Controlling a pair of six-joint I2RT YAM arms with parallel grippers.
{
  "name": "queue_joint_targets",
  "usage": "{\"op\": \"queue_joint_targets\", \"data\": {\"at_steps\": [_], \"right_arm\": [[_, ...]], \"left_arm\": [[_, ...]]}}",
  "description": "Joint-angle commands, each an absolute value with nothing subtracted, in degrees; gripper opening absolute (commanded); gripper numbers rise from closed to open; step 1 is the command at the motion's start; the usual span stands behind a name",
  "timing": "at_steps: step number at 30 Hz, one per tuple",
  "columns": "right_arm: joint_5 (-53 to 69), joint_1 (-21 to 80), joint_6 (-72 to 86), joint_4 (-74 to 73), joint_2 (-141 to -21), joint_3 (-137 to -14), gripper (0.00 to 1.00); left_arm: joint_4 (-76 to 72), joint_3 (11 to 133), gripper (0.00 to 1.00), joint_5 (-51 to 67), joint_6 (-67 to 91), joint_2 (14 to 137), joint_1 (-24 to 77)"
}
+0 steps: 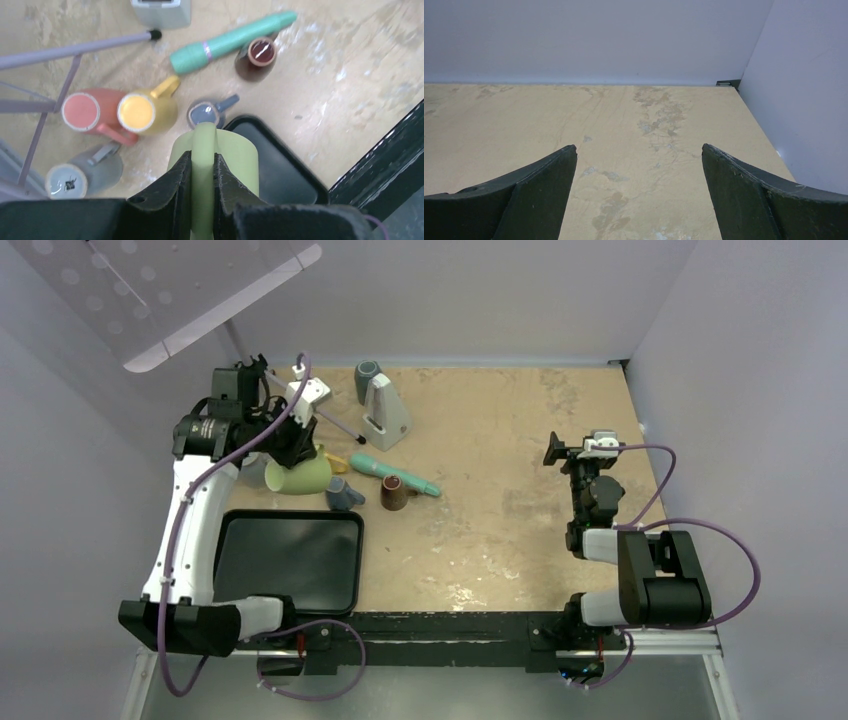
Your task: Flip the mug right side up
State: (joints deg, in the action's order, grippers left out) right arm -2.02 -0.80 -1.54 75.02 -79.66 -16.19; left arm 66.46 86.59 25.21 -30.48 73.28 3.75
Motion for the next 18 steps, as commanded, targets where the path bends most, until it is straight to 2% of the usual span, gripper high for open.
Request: {"op": "queue_joint_targets", "data": {"at_steps": [1, 9, 18], "right_arm": [[-2.9, -1.0, -1.4, 77.5, -79.7, -18.0, 0.99], [-2.8, -0.9, -1.4, 77.5, -79.7, -18.0, 0.99], [-2.8, -0.9, -1.4, 77.5, -79.7, -18.0, 0.99]], "left_arm": [[53.3, 85.1, 0.00, 34.0, -21.2, 66.8, 3.3], [47.3, 83.3, 0.00, 41.3, -14.1, 61.6, 4.3], [29.4, 76.9, 0.00, 48.5, 6.9, 57.9, 4.6]]}}
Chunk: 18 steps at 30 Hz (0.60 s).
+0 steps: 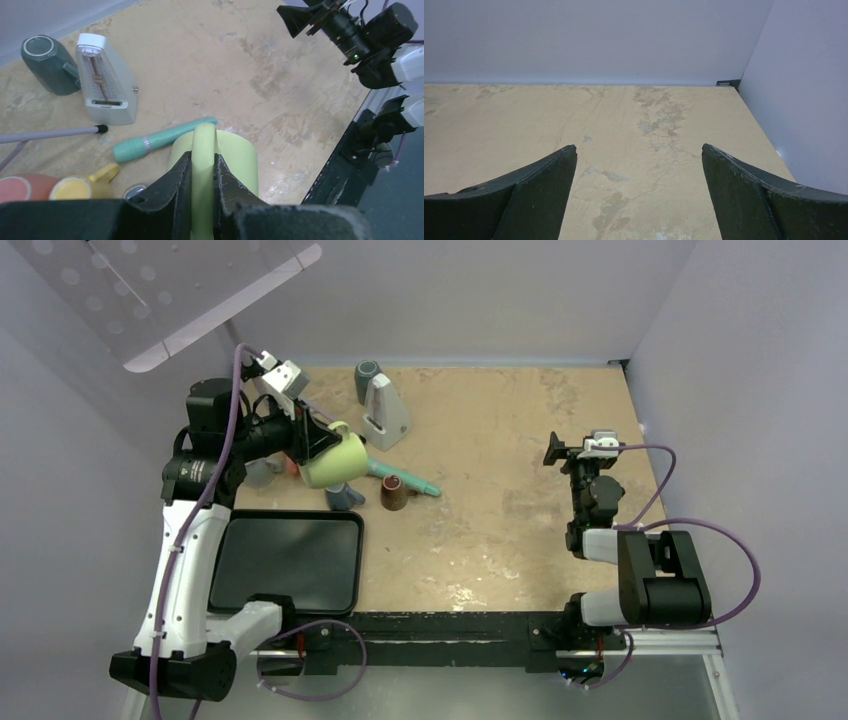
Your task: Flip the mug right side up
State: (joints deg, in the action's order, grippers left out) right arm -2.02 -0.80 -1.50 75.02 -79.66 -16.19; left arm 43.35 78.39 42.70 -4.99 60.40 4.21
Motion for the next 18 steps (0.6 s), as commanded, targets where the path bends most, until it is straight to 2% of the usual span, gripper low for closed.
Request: {"op": "queue_joint_targets", "data": {"at_steps": [1, 10, 13, 16, 18], "right_arm": [[-2.8, -0.9, -1.5, 77.5, -79.8, -18.0, 0.99], [-3.8, -0.9, -0.8, 76.8, -79.9, -18.6, 0.99], [-5.3, -0.9, -0.8, 75.0, -76.2, -18.5, 0.99], [-0.8, -1.0, -0.5, 54.0, -66.8, -26.6, 0.98], [10.1, -0.9, -0.8, 45.0, -62.9, -31.9, 0.95]], "left_arm": [[29.3, 76.8, 0.00, 48.6, 6.9, 57.5, 4.6], [29.4, 75.4, 0.00, 49.0, 3.7, 55.2, 4.9], [29.7, 75.5, 0.00, 49.8, 2.5, 55.0, 5.1], [30.2, 75.9, 0.00, 50.5, 1.6, 54.7, 5.4], [30.3, 76.2, 0.00, 51.2, 0.7, 54.4, 5.6]]}}
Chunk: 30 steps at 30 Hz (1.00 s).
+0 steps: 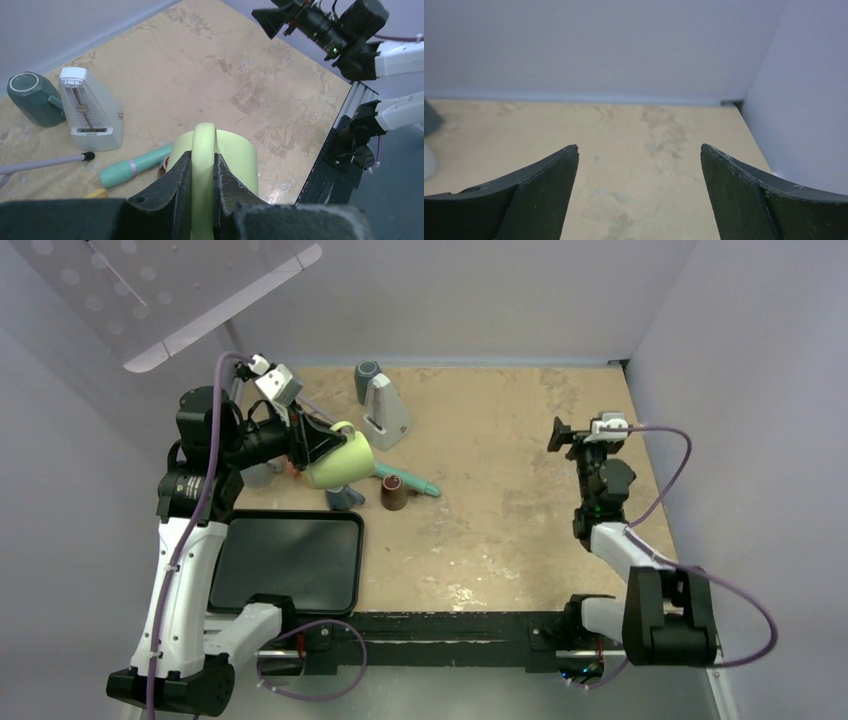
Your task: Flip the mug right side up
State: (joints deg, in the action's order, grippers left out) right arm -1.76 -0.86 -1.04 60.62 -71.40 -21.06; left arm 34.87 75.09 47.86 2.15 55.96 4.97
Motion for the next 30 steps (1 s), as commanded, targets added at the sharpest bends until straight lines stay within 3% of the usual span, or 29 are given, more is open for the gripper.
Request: {"op": "queue_joint_targets", "data": {"at_steps": [1, 5, 9, 13, 17, 30], "right_arm": [[17.2, -0.9, 0.5, 42.3, -61.7, -34.5, 0.92], [37.6, 2.7, 11.8, 37.7, -61.6, -43.1, 0.93], [42.6, 17.3, 10.1, 29.2, -64.0, -53.0, 0.93], [52.4, 27.3, 19.2, 35.2, -71.9, -60.3, 0.93], [56.7, 31.1, 29.4, 46.5, -77.4, -62.8, 0.92], [59.4, 38.2, 29.1, 42.4, -86.4, -71.4, 0.84]], "left_arm": [[30.2, 76.4, 0.00, 51.4, 0.3, 54.3, 5.7], [30.2, 77.0, 0.00, 51.9, 0.2, 54.2, 5.9], [27.8, 77.2, 0.00, 52.6, 1.8, 54.1, 6.3], [25.3, 77.5, 0.00, 53.4, 3.4, 54.7, 7.0], [24.5, 77.8, 0.00, 53.4, 2.8, 54.9, 7.5], [16.9, 77.8, 0.00, 53.0, 3.4, 58.1, 9.8]]}}
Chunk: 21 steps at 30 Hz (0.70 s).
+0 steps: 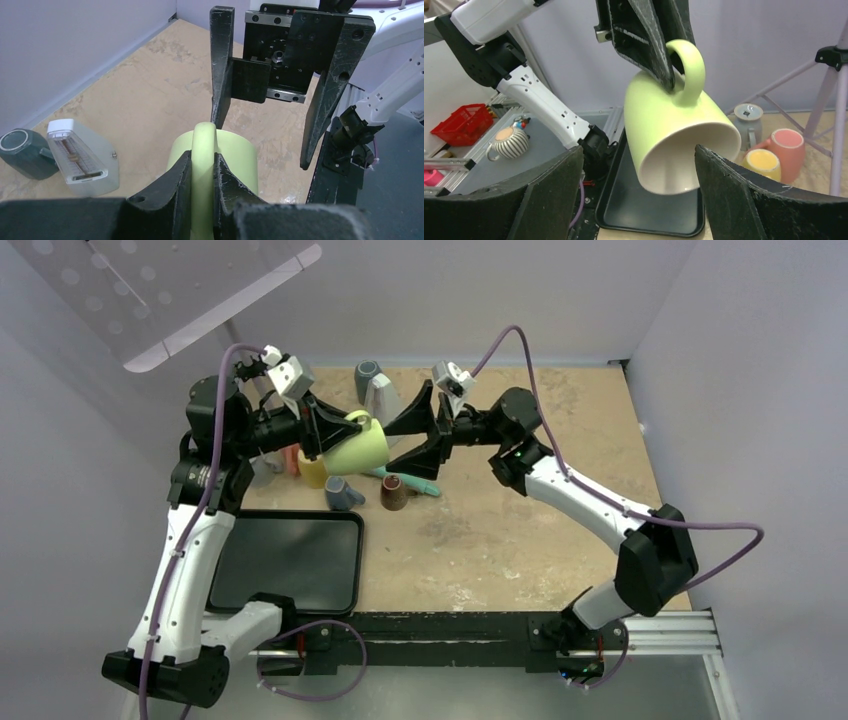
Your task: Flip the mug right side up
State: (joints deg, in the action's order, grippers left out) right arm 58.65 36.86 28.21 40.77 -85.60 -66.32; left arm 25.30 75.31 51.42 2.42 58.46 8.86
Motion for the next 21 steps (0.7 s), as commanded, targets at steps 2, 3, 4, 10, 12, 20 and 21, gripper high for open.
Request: {"op": "queue_joint_targets", "data": {"at_steps": [2, 3, 4, 10, 12, 20, 21], "right_arm": [[58.9, 39.4, 28.4, 41.2, -88.1, -73.6, 0.80], [59.1, 39.9, 28.2, 40.4, -89.0, -74.6, 0.77], [59.6, 40.1, 28.1, 39.8, -90.0, -75.4, 0.73], [57.6, 40.2, 26.4, 39.6, -89.3, -74.9, 0.39], [57.3, 40.2, 25.7, 39.3, -89.0, -75.5, 0.21], [36.3, 40.3, -7.8, 1.9, -81.8, -79.8, 0.00], [32.4, 40.4, -12.1, -0.5, -80.7, -79.8, 0.00]], "left_arm": [[14.8, 77.4, 0.00, 52.9, 4.9, 58.7, 9.8], [13.5, 77.4, 0.00, 53.0, 5.9, 58.9, 9.9], [11.5, 77.4, 0.00, 52.9, 7.0, 59.1, 10.0], [9.7, 76.5, 0.00, 49.5, 11.5, 59.4, 10.0], [8.7, 74.4, 0.00, 48.7, 13.2, 58.6, 10.0], [16.3, 73.7, 0.51, 50.5, 9.5, 57.7, 9.9], [17.7, 73.9, 0.62, 50.9, 9.0, 57.8, 9.9]]}}
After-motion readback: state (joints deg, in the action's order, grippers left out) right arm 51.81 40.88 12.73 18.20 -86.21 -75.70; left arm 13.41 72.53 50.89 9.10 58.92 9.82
